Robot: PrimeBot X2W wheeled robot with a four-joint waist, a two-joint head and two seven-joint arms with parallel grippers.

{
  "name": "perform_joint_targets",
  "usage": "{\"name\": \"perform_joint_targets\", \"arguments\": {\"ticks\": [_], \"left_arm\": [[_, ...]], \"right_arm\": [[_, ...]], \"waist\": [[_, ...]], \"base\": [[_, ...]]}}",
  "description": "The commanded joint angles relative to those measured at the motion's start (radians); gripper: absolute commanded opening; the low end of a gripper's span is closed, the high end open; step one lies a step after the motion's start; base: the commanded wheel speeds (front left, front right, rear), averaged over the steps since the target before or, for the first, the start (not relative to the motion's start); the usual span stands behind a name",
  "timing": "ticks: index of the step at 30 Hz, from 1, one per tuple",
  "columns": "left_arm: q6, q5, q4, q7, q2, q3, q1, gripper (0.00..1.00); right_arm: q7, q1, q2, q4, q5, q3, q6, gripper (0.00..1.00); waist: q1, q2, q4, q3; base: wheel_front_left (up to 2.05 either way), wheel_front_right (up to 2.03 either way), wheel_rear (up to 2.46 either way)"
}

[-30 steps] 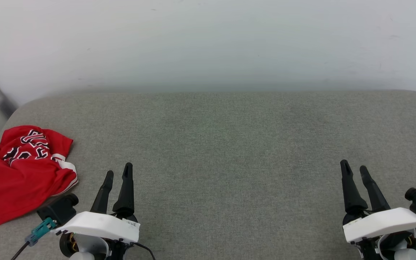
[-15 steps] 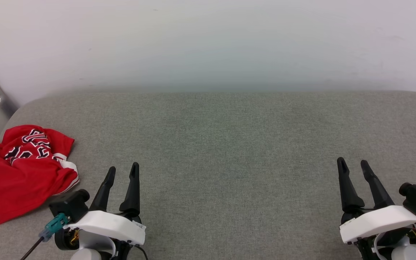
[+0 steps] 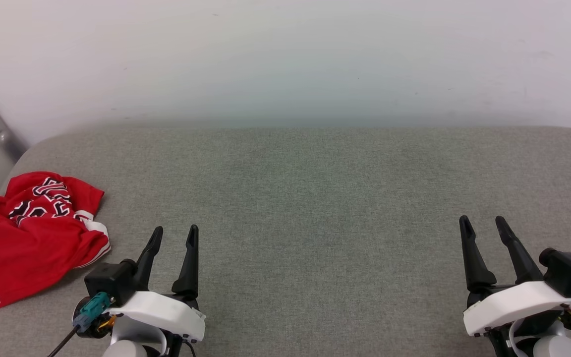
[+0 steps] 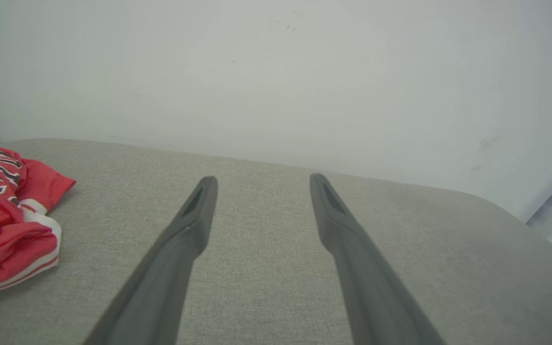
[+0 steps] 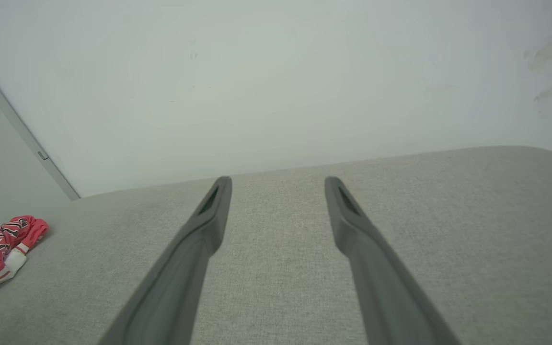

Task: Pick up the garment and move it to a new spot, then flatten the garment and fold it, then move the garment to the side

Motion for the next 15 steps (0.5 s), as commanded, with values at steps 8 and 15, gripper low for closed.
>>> {"name": "perform_joint_targets", "arguments": {"ticks": [8,15], "left_arm": [[0.004,0.098,0.016,-0.025,0.002,-0.001,-0.021,1.00],[0.011,0.152,0.033,-0.040,-0.003,0.005,-0.022,1.00]], "right_arm": [[0.012,-0.001,0.000,-0.007,-0.081,-0.007,0.000,1.00],[0.016,0.004,0.000,-0.012,-0.138,-0.012,0.000,1.00]], "waist": [[0.0000,0.0000,0.004,-0.002],[0.0000,0.0000,0.006,-0.004]], "base": [[0.00,0.00,0.00],[0.00,0.00,0.00]]}}
